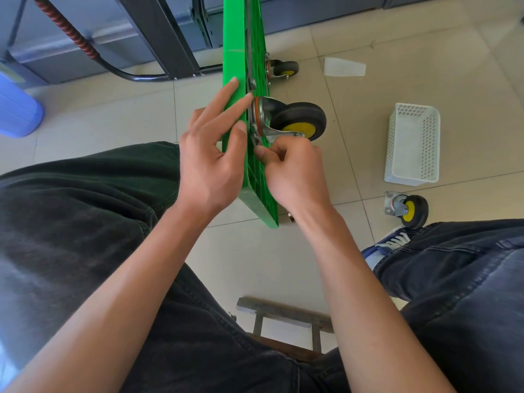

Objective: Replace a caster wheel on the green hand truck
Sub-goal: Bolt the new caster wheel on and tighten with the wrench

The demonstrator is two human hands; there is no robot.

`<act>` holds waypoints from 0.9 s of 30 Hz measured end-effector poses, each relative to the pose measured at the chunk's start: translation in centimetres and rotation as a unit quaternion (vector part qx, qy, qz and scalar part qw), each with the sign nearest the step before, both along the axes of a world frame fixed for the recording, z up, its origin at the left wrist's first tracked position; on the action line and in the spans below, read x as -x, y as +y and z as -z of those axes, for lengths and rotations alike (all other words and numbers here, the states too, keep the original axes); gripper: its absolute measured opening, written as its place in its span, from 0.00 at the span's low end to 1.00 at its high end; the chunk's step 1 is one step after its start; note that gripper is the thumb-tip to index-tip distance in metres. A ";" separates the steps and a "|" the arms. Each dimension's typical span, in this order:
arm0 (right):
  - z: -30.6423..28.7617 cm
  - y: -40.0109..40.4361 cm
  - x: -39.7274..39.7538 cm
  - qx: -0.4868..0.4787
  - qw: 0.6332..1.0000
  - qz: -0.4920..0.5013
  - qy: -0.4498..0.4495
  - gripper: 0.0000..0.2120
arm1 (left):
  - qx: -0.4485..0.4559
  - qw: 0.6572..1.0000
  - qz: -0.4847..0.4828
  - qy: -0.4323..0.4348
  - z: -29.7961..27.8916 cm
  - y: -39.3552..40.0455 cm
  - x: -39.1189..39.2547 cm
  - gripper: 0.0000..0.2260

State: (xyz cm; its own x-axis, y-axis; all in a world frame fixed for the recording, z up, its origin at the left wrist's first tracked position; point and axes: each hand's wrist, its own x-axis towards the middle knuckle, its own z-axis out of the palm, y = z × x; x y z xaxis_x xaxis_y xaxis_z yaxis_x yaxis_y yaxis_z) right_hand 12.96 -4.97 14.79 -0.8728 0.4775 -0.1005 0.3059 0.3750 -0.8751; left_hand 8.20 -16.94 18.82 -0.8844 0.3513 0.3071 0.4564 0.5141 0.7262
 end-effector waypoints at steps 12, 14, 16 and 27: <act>-2.7 -0.1 -0.1 0.034 0.998 -0.007 -0.047 0.22 | -0.016 1.000 -0.009 -0.007 0.1 0.3 0.0 0.16; -3.0 -0.1 -0.2 0.024 0.998 -0.013 -0.059 0.22 | -0.019 1.000 -0.010 -0.010 0.1 0.3 0.0 0.16; -3.2 -0.2 -0.2 0.017 0.998 -0.020 -0.066 0.20 | -0.022 1.000 -0.010 -0.011 0.1 0.4 -0.1 0.16; -4.5 -0.3 -0.1 -0.039 0.995 -0.037 -0.086 0.15 | -0.039 0.999 -0.010 -0.020 0.2 0.7 -0.4 0.16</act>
State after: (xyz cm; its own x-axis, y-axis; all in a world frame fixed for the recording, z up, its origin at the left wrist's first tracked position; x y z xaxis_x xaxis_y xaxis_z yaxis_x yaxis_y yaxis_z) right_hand 13.07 -5.31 19.28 -0.8787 0.4252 -0.2168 0.4182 0.4669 -0.7792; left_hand 8.56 -16.28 18.63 -0.9029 0.3099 0.2980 0.4170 0.4631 0.7820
